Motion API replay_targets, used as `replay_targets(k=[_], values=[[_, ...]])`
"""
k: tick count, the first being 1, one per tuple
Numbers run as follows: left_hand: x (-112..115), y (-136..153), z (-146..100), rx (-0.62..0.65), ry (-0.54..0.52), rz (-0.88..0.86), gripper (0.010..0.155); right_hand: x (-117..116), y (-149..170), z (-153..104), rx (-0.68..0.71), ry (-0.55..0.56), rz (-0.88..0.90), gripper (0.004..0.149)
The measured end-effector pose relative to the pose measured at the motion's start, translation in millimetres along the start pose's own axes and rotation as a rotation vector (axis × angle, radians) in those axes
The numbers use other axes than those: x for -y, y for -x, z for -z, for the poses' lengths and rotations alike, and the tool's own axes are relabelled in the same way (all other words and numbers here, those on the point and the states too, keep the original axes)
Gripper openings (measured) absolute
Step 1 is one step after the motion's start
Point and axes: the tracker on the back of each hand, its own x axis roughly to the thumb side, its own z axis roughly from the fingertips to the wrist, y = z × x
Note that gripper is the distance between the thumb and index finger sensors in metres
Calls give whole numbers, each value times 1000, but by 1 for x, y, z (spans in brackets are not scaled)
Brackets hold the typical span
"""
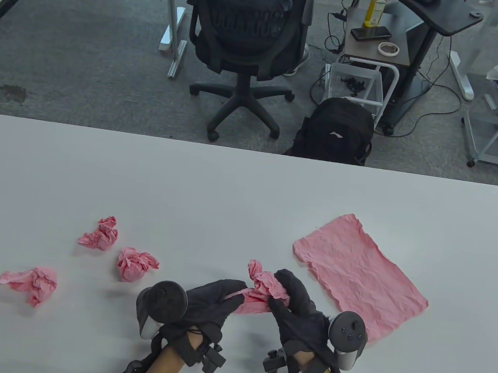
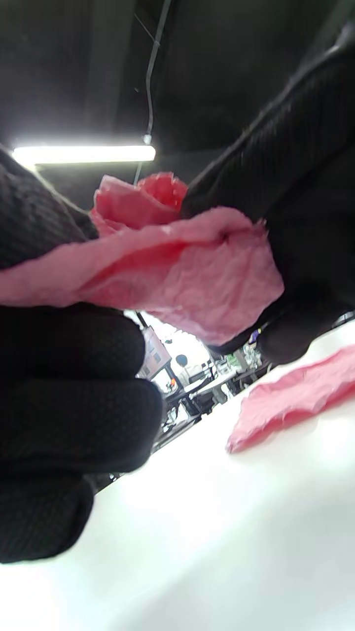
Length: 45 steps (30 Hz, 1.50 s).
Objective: Flatten crumpled papers and stack
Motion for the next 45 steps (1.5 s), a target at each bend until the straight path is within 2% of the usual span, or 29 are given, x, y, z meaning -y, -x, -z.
replay_targets(k=[3, 5, 6, 9, 12, 13, 14, 15, 17, 19, 21, 24, 27, 28, 32, 33, 35, 36, 37, 38, 40, 41, 42, 44, 45], values=[[-1, 3, 1, -53, 26, 34, 46, 1, 3, -1, -27, 53, 65, 56], [3, 7, 3, -85, 153, 10, 46, 0, 5, -1, -23, 72, 109, 61], [5, 7, 3, -74, 156, -3, 47, 0, 4, -1, -6, 48, 119, 63], [6, 2, 3, 26, 164, -57, 69, -2, -2, -1, 66, 32, 82, 64], [8, -1, 2, 19, 218, -110, 85, -5, -7, 0, 166, -31, 49, 62], [10, 0, 2, 6, 264, -111, 86, -8, -8, 0, 183, -70, 71, 60], [11, 0, 2, 0, 292, -112, 79, -10, -9, -1, 186, -78, 103, 59], [12, 0, 3, 5, 294, -102, 64, -12, -9, -1, 173, -76, 149, 60], [11, -1, 3, 16, 197, -84, 49, -14, -7, -1, 133, -71, 211, 69], [6, -3, 3, 29, 129, -88, 45, -13, -2, 1, 76, -99, 269, 82], [0, -3, 1, 31, 71, -72, 44, -12, 3, 2, 27, -135, 366, 87], [-4, 1, 1, 15, 31, -39, 44, -13, 11, 5, -32, -197, 583, 81], [-3, 5, 1, -25, 55, -56, 44, -13, 19, 5, -69, -182, 658, 68], [-2, 6, 2, -34, 83, -52, 45, -12, 21, 5, -95, -153, 653, 64], [5, 13, 5, -124, 404, -48, 53, -2, 22, 5, -108, -36, 496, 46], [1, 13, 3, -113, 409, -37, 61, 1, 18, 5, -78, 3, 408, 45], [-9, 7, 1, -60, 236, -35, 84, 4, 11, 4, -24, 19, 279, 43], [-16, -1, -1, 17, 64, -37, 91, 3, 5, 4, 19, 7, 195, 43], [-18, -5, -1, 86, 7, -28, 94, 2, 1, 3, 48, 1, 144, 44], [-18, -13, 1, 199, 31, 21, 95, -1, -4, 3, 97, -16, 74, 45], [-9, -21, 0, 191, 179, 118, 100, -8, -9, 1, 144, -72, 25, 49], [-4, -22, 0, 183, 221, 142, 98, -12, -11, 0, 166, -98, 16, 51], [2, -23, 1, 174, 211, 128, 88, -16, -13, -2, 179, -108, 6, 55], [7, -19, 3, 153, 205, 54, 56, -17, -15, -3, 187, -89, -22, 61], [7, -17, 4, 151, 195, 13, 45, -16, -15, -3, 188, -71, -34, 62]])
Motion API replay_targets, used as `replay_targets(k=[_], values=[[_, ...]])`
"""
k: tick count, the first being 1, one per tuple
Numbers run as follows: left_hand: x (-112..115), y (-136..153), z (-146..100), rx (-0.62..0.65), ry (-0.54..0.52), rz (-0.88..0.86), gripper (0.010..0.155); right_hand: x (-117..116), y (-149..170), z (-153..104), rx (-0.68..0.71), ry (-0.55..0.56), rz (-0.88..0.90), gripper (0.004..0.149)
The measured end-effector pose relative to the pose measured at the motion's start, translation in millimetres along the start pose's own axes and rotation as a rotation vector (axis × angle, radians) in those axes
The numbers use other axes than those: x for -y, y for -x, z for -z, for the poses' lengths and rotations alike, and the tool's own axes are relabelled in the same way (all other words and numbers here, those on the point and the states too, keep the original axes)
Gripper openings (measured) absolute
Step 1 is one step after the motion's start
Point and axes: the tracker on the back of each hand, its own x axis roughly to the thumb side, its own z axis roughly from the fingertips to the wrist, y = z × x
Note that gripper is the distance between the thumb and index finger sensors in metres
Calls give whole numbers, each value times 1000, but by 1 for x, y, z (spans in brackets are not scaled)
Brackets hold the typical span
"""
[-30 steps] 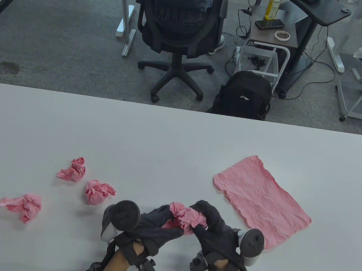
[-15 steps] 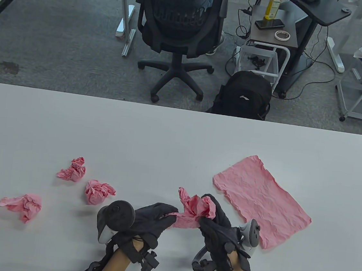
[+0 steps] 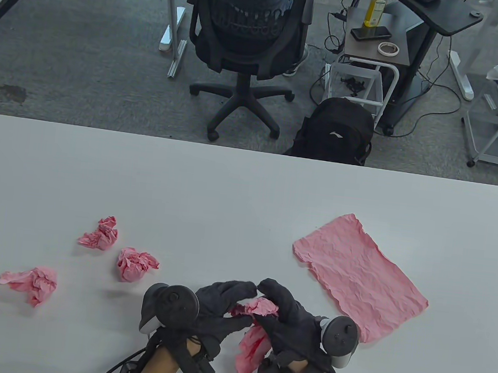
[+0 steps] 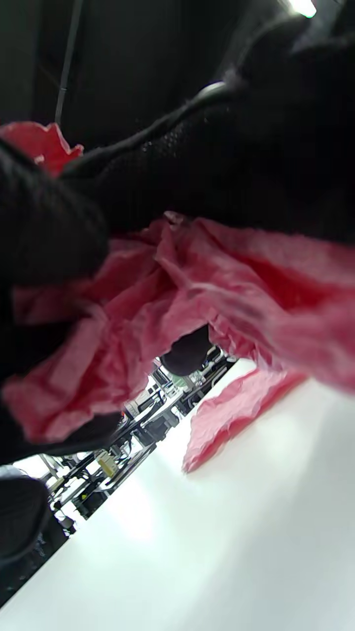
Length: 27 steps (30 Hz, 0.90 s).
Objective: Flatten crumpled papers and stack
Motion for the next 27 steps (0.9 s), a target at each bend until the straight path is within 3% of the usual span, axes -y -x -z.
replay_targets(k=[5, 8, 11, 14, 17, 19, 23, 27], values=[[-11, 7, -5, -9, -125, -139, 44, 18, 9, -1, -120, 159, -40, 45], [-10, 10, -4, -21, -102, -150, 45, 21, 16, 0, -166, 154, 35, 40], [-11, 9, -4, -16, -107, 2, 47, 21, 21, -1, -213, 156, 232, 38], [-16, 9, -5, -31, -119, 258, 46, 19, 24, 1, -234, 141, 376, 38], [-19, 10, -9, -60, -159, 273, 46, 18, 22, 1, -238, 77, 252, 40], [-15, 6, -8, 4, -128, 192, 62, 19, 18, 0, -216, 110, 86, 43], [3, -8, -3, 32, 116, 151, 110, 17, 10, 1, -139, 85, -58, 42], [13, -15, 2, 43, 169, 249, 116, 10, 1, 0, -87, 77, -183, 47]])
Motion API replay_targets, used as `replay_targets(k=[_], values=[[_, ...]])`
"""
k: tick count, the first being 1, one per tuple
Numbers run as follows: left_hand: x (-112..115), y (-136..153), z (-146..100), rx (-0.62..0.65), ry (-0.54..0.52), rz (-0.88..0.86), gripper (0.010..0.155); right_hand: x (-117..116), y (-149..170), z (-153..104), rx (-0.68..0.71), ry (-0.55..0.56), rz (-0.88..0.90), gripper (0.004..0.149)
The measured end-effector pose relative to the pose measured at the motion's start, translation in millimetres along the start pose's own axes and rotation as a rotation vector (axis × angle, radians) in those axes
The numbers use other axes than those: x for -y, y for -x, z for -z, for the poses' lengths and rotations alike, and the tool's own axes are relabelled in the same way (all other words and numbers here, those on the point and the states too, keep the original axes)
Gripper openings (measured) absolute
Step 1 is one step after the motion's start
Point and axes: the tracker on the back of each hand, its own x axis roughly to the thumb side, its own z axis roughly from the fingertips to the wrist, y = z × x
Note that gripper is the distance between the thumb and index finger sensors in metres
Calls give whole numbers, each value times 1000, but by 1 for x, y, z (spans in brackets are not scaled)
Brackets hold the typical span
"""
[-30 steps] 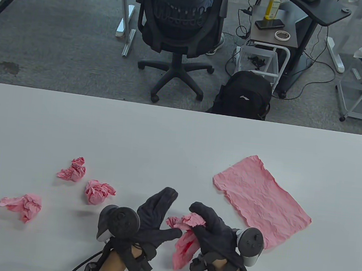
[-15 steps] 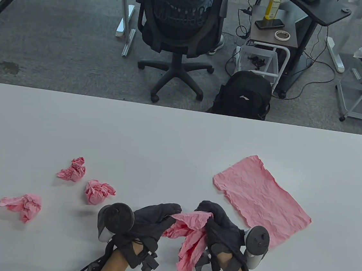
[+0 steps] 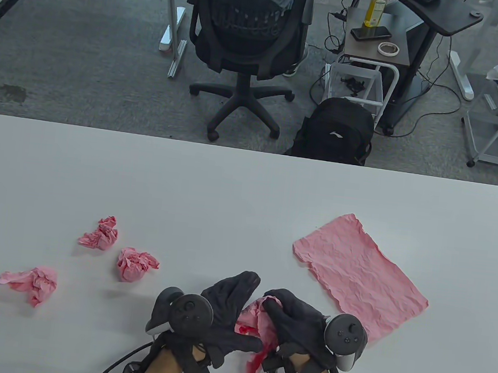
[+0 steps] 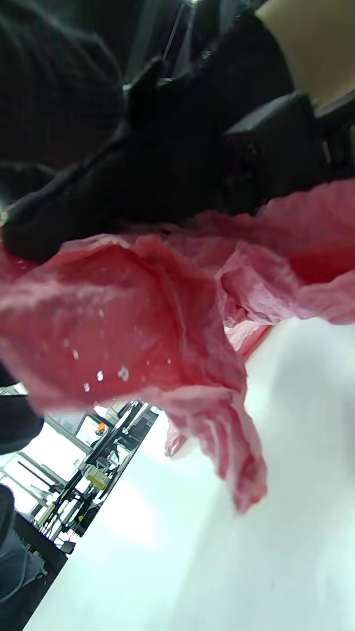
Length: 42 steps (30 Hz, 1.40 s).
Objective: Flatten crumpled papers and stack
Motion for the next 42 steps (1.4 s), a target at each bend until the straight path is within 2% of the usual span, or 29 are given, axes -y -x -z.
replay_targets(k=[1, 2, 3, 5, 6, 8, 10, 12, 16, 18, 20, 22, 26, 27, 29, 30, 32, 34, 35, 37, 40, 42], values=[[0, -1, 0, -9, 7, -37, 113, 0, -2, 0, 20, -3, -44, 48], [0, -2, -1, -42, -34, -90, 100, -1, -5, -1, 50, -3, -93, 48], [-2, -2, -2, -64, -88, -114, 79, -1, -5, -1, 65, -4, -102, 48], [-8, 4, -5, -71, -235, -148, 54, -2, -5, 1, 77, -43, -61, 45], [-12, 9, -5, -80, -271, -196, 46, -3, -4, 2, 69, -63, -24, 44], [-15, 18, -7, -80, -237, -319, 44, -5, -2, 2, 58, -94, 4, 45], [-13, 22, -10, -98, -243, -424, 44, -6, -4, 1, 22, -113, -49, 46], [-14, 23, -9, -95, -270, -434, 44, -5, -4, 1, -28, -125, -132, 48], [-24, 20, -14, -78, -301, -327, 44, 3, -3, 3, -75, -106, -202, 48], [-31, 20, -18, -93, -378, -241, 45, 8, -3, 4, -105, -107, -258, 46], [-40, 23, -21, -110, -417, -181, 45, 12, 1, 7, -173, -150, -340, 41], [-47, 29, -24, -126, -412, -171, 45, 15, 7, 9, -185, -174, -364, 39], [-61, 37, -24, -159, -349, -154, 45, 19, 19, 12, -251, -189, -296, 39], [-68, 39, -26, -167, -339, -137, 45, 19, 23, 12, -270, -223, -251, 41], [-74, 44, -32, -173, -386, -166, 45, 18, 28, 13, -287, -279, -160, 47], [-74, 48, -33, -166, -417, -248, 45, 17, 29, 13, -296, -296, -105, 48], [-67, 57, -33, -152, -413, -434, 45, 16, 28, 13, -297, -297, -17, 43], [-58, 67, -34, -154, -446, -545, 45, 16, 27, 13, -288, -320, 45, 41], [-54, 73, -36, -169, -464, -547, 45, 17, 27, 12, -279, -324, 82, 40], [-54, 79, -39, -154, -406, -512, 45, 20, 28, 12, -305, -285, 133, 39], [-55, 87, -46, -208, -393, -413, 45, 26, 33, 13, -340, -218, 85, 42], [-56, 90, -47, -234, -356, -377, 46, 26, 36, 15, -337, -260, 62, 42]])
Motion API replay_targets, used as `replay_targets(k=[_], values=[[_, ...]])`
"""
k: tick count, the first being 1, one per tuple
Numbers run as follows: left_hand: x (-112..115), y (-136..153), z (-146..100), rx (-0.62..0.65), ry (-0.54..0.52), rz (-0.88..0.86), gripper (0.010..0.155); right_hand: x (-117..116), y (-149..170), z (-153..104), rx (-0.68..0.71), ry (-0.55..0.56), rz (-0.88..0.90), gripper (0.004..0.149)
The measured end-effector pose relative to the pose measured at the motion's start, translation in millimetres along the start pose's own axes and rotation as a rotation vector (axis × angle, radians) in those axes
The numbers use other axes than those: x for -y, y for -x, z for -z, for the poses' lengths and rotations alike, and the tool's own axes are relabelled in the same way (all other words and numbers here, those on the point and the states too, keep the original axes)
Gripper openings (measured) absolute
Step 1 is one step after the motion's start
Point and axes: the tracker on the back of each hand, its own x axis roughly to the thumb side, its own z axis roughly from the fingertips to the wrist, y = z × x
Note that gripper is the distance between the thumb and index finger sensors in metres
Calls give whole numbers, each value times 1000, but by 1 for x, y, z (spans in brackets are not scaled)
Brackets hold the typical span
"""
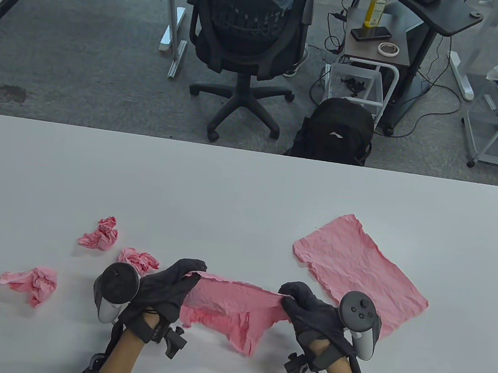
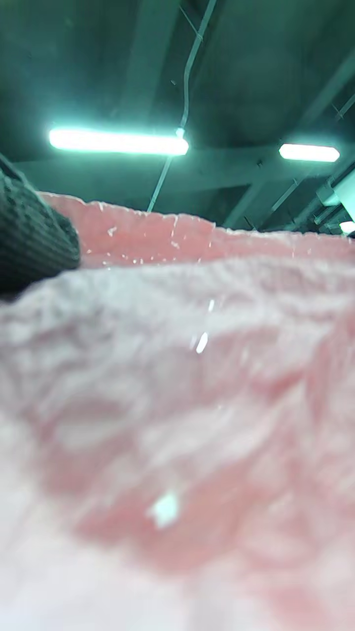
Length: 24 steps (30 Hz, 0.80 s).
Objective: Flatten crumpled papers and stack
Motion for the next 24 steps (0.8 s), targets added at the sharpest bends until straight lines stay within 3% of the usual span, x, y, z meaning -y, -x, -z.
replay_targets(k=[3, 5, 9, 12, 15, 17, 20, 22, 24], values=[[-1, 6, 0, -35, -43, -30, 46, 0, 2, 2, 8, -38, 5, 47], [-1, 11, 0, -73, -11, -98, 48, 2, 4, 3, -10, -120, -2, 48], [-3, 20, -3, -148, -31, -96, 49, 15, 17, 5, -67, -79, 85, 43], [2, 21, -2, -217, 38, 134, 49, 21, 25, 8, -117, -34, 83, 42], [11, 6, -5, -149, -49, 473, 66, 15, 25, 11, -113, 10, -95, 42], [20, -8, -4, -44, 19, 621, 75, 9, 19, 13, -88, -16, -236, 41], [47, -25, -1, 146, 207, 730, 67, 0, 12, 16, -35, -26, -393, 41], [63, -31, -1, 197, 305, 759, 66, -2, 12, 15, -32, -19, -400, 41], [75, -31, 1, 170, 420, 777, 61, -1, 11, 15, -22, -24, -411, 41]])
